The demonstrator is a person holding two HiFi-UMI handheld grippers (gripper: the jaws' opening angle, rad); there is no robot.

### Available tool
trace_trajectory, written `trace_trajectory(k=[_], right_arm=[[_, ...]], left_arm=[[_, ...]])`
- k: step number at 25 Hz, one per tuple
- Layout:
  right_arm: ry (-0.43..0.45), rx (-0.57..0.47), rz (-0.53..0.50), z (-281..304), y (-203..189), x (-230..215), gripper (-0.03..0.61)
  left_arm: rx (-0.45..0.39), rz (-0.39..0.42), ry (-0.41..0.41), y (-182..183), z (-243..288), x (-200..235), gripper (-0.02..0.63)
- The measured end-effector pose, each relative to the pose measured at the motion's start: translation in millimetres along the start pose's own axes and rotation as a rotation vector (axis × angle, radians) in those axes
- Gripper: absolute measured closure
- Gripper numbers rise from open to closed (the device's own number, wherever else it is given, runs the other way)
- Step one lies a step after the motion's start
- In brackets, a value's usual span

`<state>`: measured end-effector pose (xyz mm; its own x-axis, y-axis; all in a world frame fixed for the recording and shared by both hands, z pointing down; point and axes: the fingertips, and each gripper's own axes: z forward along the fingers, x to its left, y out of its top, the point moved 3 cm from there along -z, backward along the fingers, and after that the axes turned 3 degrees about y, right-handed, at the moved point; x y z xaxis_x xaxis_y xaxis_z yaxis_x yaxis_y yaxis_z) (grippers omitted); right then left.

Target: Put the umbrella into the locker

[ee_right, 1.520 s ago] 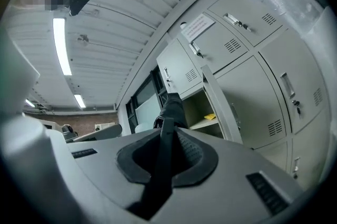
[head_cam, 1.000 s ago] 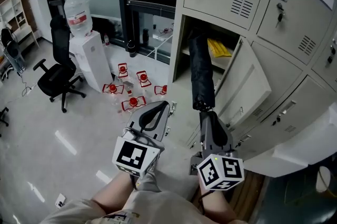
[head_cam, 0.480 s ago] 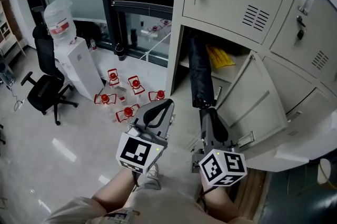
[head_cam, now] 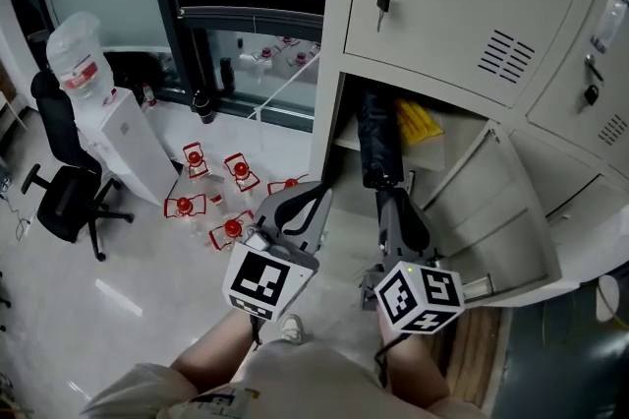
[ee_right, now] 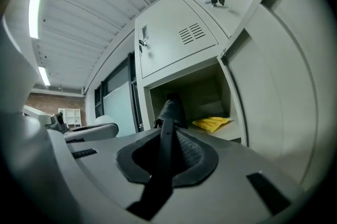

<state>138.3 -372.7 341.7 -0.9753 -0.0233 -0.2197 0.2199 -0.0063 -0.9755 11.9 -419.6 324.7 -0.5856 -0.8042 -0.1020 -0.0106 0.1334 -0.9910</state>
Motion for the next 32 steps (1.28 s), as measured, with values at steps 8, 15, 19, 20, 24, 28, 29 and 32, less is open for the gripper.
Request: trace_trajectory(k=[8,15,19,20,24,28,29,32], right_arm=[[-0.061,0.018,0.009,52,-9,-10,0.540],[-0.085,0.072,-0.022,83,-11,-22,0.540],[-0.064,0.120,-0.008,103,-13,-32,0.540],[-0.061,0.131,-0.010,108,-15,-33,0.540],[-0.047,0.187,-0.045,125,-21,-38,0.540],[-0.031,0.247,-0.109,138,-18,-46,0.540],[-0.027,0.258,-0.118,142,-17,-49,0.540],[-0.013,0.290,-0.149,150,-14,-56,0.540]], left_arm=[[0.006,-0.023,-0.084,-16,31,25,0.604],[-0.017,-0.035,-0.119,-18,51,30,0.604],[-0.011,-0.065,-0.133,-21,62,25,0.604],[-0.011,-0.071,-0.134,-21,65,24,0.604],[-0.008,-0.079,-0.125,-23,76,23,0.604],[0.014,-0.086,-0.120,-28,86,19,0.604],[0.021,-0.091,-0.117,-30,89,18,0.604],[0.028,-0.105,-0.106,-34,96,17,0.604]])
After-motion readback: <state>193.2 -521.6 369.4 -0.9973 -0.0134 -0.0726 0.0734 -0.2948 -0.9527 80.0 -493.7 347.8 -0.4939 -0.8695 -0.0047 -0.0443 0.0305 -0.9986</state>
